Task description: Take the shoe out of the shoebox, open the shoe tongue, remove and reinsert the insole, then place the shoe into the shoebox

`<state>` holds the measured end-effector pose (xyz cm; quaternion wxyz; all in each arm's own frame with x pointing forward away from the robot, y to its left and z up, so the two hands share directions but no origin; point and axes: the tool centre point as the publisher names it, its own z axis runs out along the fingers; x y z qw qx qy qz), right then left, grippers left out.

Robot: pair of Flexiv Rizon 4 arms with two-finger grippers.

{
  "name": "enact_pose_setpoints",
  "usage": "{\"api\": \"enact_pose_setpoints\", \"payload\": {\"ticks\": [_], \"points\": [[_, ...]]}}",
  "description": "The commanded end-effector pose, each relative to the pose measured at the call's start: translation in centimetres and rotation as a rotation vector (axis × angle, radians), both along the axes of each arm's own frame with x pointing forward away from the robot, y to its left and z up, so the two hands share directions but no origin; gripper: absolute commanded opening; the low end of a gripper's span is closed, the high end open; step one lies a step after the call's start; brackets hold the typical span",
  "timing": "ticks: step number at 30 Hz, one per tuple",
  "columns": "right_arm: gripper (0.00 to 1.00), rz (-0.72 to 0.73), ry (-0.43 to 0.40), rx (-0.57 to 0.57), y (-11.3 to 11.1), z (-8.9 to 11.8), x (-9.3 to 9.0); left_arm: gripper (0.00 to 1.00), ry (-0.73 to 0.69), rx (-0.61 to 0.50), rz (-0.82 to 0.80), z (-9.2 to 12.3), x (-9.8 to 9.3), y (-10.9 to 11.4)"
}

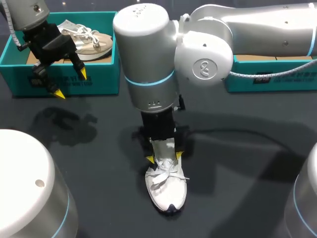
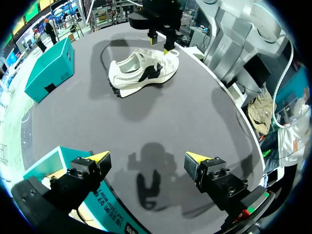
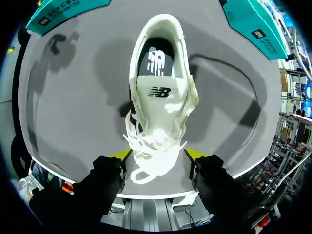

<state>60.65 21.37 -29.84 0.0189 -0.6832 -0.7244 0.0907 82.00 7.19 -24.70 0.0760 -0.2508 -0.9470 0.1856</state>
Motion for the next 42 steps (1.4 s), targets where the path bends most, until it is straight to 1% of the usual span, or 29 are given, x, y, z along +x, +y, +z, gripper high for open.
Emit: {"api": "enact_pose_setpoints", "payload": {"ticks": [1, 5, 10, 14, 19, 24, 28, 32, 34, 38, 42], "points": [[0.47, -0.009, -0.040, 0.010, -0.8, 0.7, -1.3, 1.00, -0.002, 0.001, -0.001, 0.0, -0.1, 0.0], [0.35, -0.005, -0.056, -0.005, -0.5, 1.2, -1.5, 1.00, -0.002, 0.001, -0.001, 0.0, -0.1, 0.0], [0.33, 0.024, -0.069, -0.003, -0.2, 1.0, -0.7, 1.00, -0.002, 0.001, -0.001, 0.0, -0.1, 0.0], [0.31, 0.070, -0.080, 0.013, -0.2, 0.4, 0.9, 1.00, -0.002, 0.001, -0.001, 0.0, -0.1, 0.0], [0.31, 0.107, -0.072, 0.024, -0.4, -0.7, 3.1, 1.00, -0.002, 0.001, -0.001, 0.0, -0.1, 0.0], [0.29, 0.120, -0.078, 0.036, -1.1, -1.7, 4.5, 1.00, -0.002, 0.001, -0.001, 0.0, -0.1, 0.0], [0.26, 0.143, -0.076, 0.060, -1.0, -2.6, 5.6, 1.00, -0.002, 0.001, -0.001, 0.0, -0.1, 0.0], [0.22, 0.161, -0.052, 0.092, -0.9, -3.9, 6.8, 1.00, -0.002, 0.001, -0.001, 0.0, -0.1, 0.0], [0.22, 0.167, -0.052, 0.089, -0.7, -3.6, 6.9, 1.00, -0.002, 0.001, -0.001, 0.0, -0.1, 0.0], [0.22, 0.165, -0.088, 0.037, -0.2, -1.6, 6.4, 1.00, -0.002, 0.001, -0.001, 0.0, -0.1, 0.0], [0.22, 0.181, -0.101, 0.014, 0.0, -1.3, 6.5, 1.00, -0.002, 0.001, -0.001, 0.0, -0.1, 0.0]]}}
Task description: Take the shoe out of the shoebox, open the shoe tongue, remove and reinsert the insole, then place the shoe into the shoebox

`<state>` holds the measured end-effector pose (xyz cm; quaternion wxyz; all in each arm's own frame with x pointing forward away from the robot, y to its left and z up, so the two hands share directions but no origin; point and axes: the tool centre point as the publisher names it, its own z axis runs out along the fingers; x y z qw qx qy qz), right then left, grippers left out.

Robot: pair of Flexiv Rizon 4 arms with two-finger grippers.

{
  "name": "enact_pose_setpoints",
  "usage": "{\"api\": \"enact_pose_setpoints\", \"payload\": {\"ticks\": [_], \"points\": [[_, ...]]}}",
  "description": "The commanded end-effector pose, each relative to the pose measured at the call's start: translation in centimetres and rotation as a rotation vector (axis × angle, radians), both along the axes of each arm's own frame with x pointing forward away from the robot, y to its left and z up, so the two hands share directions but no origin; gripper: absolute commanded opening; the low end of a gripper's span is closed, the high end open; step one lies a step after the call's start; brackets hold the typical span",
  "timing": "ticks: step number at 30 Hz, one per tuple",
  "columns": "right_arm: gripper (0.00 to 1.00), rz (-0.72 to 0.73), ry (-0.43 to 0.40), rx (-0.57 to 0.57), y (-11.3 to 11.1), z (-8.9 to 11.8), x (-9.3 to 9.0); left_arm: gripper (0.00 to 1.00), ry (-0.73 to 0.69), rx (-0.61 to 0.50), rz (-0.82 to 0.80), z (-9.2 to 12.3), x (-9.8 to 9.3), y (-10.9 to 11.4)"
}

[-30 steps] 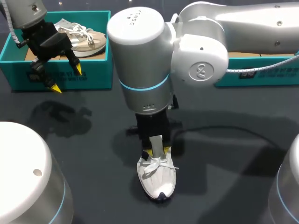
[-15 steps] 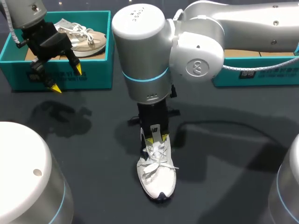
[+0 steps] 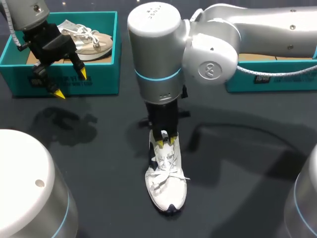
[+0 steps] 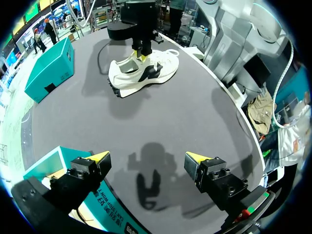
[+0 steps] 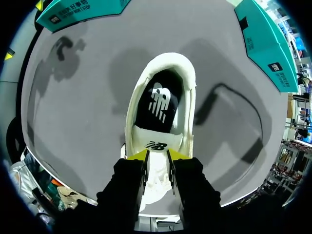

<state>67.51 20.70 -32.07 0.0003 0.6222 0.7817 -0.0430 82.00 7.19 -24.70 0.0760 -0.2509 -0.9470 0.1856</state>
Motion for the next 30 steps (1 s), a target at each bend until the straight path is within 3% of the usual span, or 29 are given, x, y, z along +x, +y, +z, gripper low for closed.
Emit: {"api": "enact_pose_setpoints", "payload": {"ticks": [1, 8, 11, 18, 23, 26, 28, 30], "points": [[0.22, 0.015, -0.020, -0.037, 0.6, 0.6, -0.1, 1.00, -0.002, 0.001, -0.001, 0.0, -0.1, 0.0], [0.22, 0.038, 0.015, 0.047, -0.5, -2.4, 1.4, 1.00, -0.002, 0.001, -0.001, 0.0, -0.1, 0.0], [0.22, 0.040, 0.022, 0.067, -0.7, -2.7, 1.6, 1.00, -0.002, 0.001, -0.001, 0.0, -0.1, 0.0], [0.27, 0.096, -0.047, -0.021, 0.2, 2.8, -0.2, 1.00, -0.002, 0.001, -0.001, 0.0, -0.1, 0.0], [0.36, 0.276, -0.065, -0.057, 0.4, 5.9, -0.3, 1.00, -0.002, 0.001, -0.001, 0.0, -0.1, 0.0], [0.49, 0.580, -0.014, -0.078, 1.0, 6.5, 0.7, 1.00, -0.002, 0.001, -0.001, 0.0, -0.1, 0.0], [1.00, 0.787, 0.033, -0.109, 1.3, 6.3, 1.2, 1.00, -0.002, 0.001, -0.001, 0.0, -0.1, 0.0], [1.00, 0.988, 0.011, -0.105, 1.4, 6.3, 1.6, 1.00, -0.002, 0.001, -0.001, 0.0, -0.1, 0.0]]}}
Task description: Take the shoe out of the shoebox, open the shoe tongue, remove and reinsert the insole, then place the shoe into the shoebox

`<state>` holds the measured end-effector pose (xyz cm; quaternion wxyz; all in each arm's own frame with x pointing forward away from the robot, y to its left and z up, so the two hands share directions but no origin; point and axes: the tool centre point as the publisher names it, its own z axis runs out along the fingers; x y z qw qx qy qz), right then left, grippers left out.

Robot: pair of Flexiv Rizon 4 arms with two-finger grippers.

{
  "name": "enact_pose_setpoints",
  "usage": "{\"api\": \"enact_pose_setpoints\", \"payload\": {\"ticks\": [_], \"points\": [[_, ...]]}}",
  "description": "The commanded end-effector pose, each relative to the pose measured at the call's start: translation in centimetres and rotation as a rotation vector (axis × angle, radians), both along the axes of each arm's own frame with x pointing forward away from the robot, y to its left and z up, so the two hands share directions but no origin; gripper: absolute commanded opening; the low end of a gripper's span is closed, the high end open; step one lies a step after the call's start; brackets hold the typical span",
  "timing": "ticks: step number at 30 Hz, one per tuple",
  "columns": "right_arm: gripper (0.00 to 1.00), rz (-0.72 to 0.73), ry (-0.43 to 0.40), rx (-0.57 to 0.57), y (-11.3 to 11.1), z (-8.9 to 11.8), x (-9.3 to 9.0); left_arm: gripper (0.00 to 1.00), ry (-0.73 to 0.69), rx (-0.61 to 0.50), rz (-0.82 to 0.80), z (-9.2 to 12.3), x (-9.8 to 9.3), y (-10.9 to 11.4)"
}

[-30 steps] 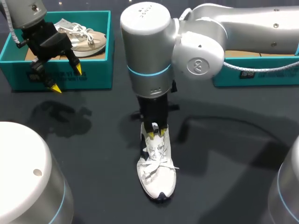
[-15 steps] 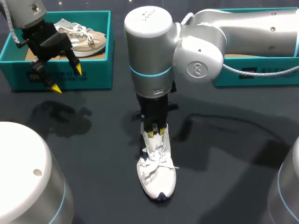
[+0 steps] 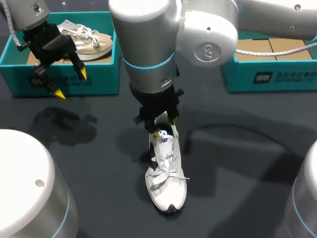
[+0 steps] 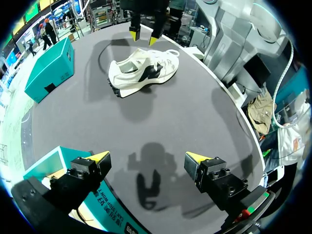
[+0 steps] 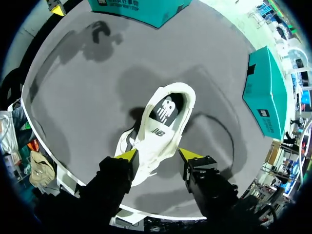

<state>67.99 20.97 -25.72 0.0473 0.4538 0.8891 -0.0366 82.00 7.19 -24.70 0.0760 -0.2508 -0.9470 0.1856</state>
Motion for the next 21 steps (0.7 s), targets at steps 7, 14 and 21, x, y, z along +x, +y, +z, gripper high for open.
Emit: {"api": "enact_pose_setpoints", "payload": {"ticks": [7, 14, 21], "points": [[1.00, 1.022, 0.010, 0.006, 1.1, 0.2, 0.8, 1.00, -0.002, 0.001, -0.001, 0.0, -0.1, 0.0], [1.00, 1.022, 0.010, 0.006, 1.1, 0.2, 0.8, 1.00, -0.002, 0.001, -0.001, 0.0, -0.1, 0.0], [1.00, 1.100, 0.017, -0.070, 0.8, -0.2, 3.9, 1.00, -0.002, 0.001, -0.001, 0.0, -0.1, 0.0]]}}
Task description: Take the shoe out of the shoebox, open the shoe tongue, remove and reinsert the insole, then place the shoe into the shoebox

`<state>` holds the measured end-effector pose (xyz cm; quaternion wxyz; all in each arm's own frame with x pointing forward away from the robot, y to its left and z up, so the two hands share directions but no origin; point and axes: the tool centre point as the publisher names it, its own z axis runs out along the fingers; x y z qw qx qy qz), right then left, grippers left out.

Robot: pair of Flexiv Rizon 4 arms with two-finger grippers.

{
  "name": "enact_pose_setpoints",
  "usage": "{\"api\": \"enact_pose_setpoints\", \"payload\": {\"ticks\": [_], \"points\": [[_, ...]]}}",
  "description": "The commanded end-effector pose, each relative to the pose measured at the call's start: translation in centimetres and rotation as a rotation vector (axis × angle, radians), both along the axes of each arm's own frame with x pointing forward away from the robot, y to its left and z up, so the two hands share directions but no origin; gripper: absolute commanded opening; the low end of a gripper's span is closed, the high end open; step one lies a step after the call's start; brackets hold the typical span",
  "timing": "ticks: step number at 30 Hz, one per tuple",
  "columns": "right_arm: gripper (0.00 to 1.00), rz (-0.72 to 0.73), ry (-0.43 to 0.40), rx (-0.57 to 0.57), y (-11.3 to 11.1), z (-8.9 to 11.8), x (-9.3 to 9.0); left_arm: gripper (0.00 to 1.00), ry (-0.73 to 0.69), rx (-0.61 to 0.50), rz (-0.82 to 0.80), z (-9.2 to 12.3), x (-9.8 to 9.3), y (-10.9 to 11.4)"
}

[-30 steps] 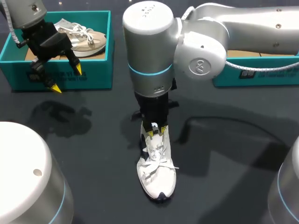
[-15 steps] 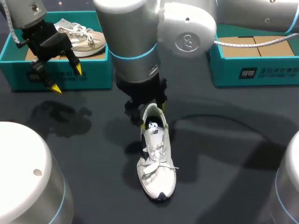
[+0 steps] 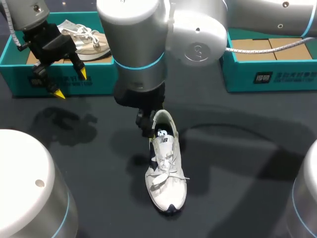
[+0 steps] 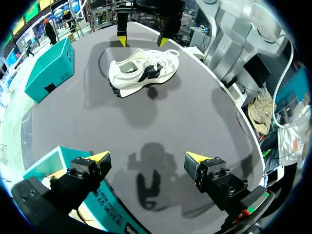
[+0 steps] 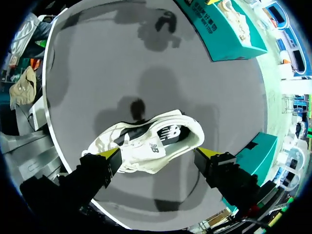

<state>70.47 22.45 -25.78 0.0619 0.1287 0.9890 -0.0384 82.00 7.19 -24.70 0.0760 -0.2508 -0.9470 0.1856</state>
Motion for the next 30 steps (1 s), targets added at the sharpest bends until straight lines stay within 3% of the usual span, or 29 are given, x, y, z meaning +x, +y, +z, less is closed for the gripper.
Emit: {"api": "enact_pose_setpoints", "payload": {"ticks": [1, 7, 15, 23, 30], "points": [[1.00, 0.434, 0.012, -0.034, -0.7, -0.3, 2.0, 1.00, -0.002, 0.001, -0.001, 0.0, -0.1, 0.0], [1.00, 0.473, 0.006, -0.022, -1.0, -1.4, 4.5, 1.00, -0.002, 0.001, -0.001, 0.0, -0.1, 0.0], [1.00, 0.456, 0.009, 0.010, -1.9, -3.3, 6.4, 1.00, -0.002, 0.001, -0.001, 0.0, -0.1, 0.0], [0.83, 0.387, 0.017, 0.058, -2.5, -5.0, 7.7, 1.00, -0.002, 0.001, -0.001, 0.0, -0.1, 0.0], [0.79, 0.360, 0.025, 0.079, -2.6, -6.9, 8.5, 1.00, -0.002, 0.001, -0.001, 0.0, -0.1, 0.0]]}}
